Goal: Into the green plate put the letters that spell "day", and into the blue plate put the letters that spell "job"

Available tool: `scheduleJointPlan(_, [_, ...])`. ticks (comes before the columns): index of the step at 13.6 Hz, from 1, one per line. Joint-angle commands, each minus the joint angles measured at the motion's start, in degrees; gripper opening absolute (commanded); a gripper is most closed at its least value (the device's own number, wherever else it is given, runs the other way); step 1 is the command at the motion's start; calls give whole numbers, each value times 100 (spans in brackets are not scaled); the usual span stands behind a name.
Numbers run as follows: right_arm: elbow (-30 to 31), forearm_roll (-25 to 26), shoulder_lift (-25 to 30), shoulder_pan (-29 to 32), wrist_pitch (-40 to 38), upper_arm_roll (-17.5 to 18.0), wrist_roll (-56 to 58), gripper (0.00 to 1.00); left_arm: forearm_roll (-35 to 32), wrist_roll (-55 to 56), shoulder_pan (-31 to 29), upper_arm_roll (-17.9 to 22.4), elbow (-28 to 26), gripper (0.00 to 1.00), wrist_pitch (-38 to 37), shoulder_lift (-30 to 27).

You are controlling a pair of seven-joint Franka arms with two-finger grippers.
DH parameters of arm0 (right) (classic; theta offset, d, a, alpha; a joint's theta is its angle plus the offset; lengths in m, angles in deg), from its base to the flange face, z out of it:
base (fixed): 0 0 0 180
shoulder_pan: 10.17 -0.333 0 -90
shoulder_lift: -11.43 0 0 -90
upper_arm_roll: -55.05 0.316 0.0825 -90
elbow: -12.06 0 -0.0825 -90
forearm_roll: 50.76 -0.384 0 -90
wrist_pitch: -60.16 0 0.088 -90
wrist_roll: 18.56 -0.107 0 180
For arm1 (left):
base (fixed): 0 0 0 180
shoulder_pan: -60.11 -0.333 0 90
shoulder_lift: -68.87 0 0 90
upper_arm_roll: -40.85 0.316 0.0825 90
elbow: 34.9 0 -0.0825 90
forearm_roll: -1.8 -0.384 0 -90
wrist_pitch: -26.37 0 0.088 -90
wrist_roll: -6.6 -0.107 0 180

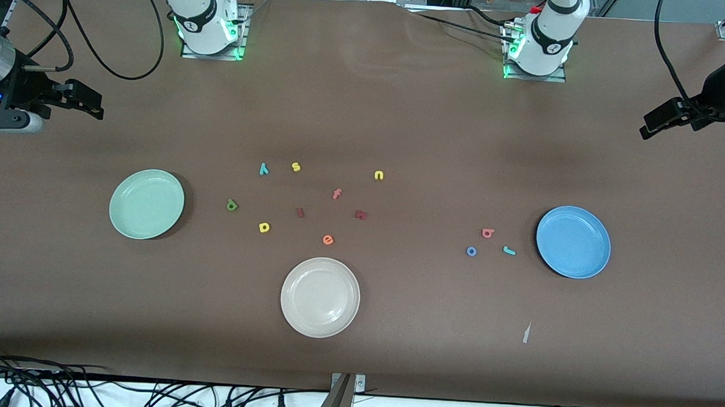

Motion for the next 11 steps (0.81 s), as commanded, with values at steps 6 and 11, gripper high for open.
scheduleJointPlan(6, [-29, -101, 7, 26, -61, -8, 34, 100, -182, 61, -18, -40, -21, 100, -109, -99])
scheduleJointPlan(11, [-20, -101, 7, 26, -61, -8, 34, 100, -182, 70, -18, -31, -12, 100, -109, -99])
